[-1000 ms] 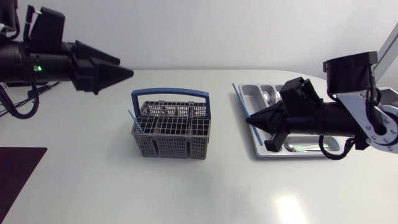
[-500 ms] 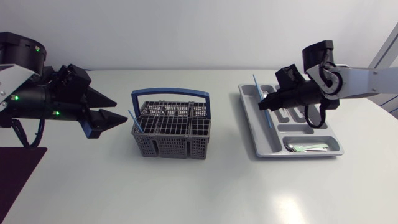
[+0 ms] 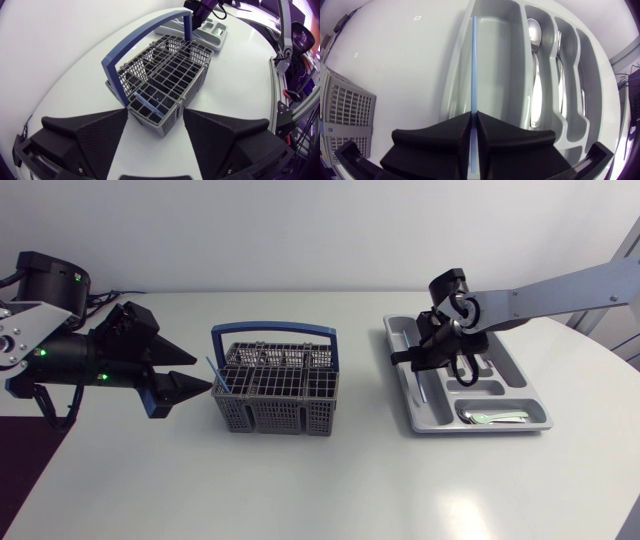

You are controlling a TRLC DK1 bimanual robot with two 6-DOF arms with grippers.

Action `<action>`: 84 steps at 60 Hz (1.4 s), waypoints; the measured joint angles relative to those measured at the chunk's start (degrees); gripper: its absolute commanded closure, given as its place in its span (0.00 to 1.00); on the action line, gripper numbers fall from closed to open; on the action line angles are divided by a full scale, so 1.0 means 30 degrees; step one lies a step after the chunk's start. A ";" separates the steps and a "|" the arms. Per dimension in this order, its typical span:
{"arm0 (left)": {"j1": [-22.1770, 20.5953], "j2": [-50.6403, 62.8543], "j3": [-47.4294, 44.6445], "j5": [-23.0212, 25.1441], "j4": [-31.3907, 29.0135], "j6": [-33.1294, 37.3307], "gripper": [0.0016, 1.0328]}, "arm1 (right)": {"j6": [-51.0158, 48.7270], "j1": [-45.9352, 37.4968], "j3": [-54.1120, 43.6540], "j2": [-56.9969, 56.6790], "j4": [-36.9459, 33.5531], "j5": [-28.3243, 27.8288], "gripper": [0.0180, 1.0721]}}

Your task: Unload the cutlery basket into the drawer organizer.

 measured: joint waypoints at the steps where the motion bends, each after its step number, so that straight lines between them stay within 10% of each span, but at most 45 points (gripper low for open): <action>1: -0.0022 0.0000 0.0000 0.0007 0.0015 0.0000 0.26 | 0.0087 0.0000 0.0109 0.0124 -0.0058 0.0036 0.95; 6: -0.0168 0.0000 0.0000 0.0000 0.0036 0.0000 0.26 | 0.0364 0.0007 0.0605 0.0619 -0.0474 0.0087 0.86; 17: -0.0357 0.0284 -0.0044 0.0015 0.0750 -0.0007 0.26 | 0.0401 0.0000 0.0678 0.0750 -0.0780 0.0124 0.17; 23: -0.0372 0.0823 -0.0058 0.0007 0.1129 -0.0015 0.26 | 0.0401 -0.0007 0.0634 0.0721 -0.0816 0.0138 0.05; 38: -0.0466 0.1625 -0.0189 -0.0044 0.2543 -0.0328 0.26 | 0.0393 -0.0255 -0.1035 -0.1625 -0.0517 -0.0532 0.05; 84: -0.1960 0.2047 -0.0787 -0.3082 0.4546 -0.3147 0.90 | 0.0328 -0.0051 -0.4452 -0.5894 0.0750 -0.0597 0.05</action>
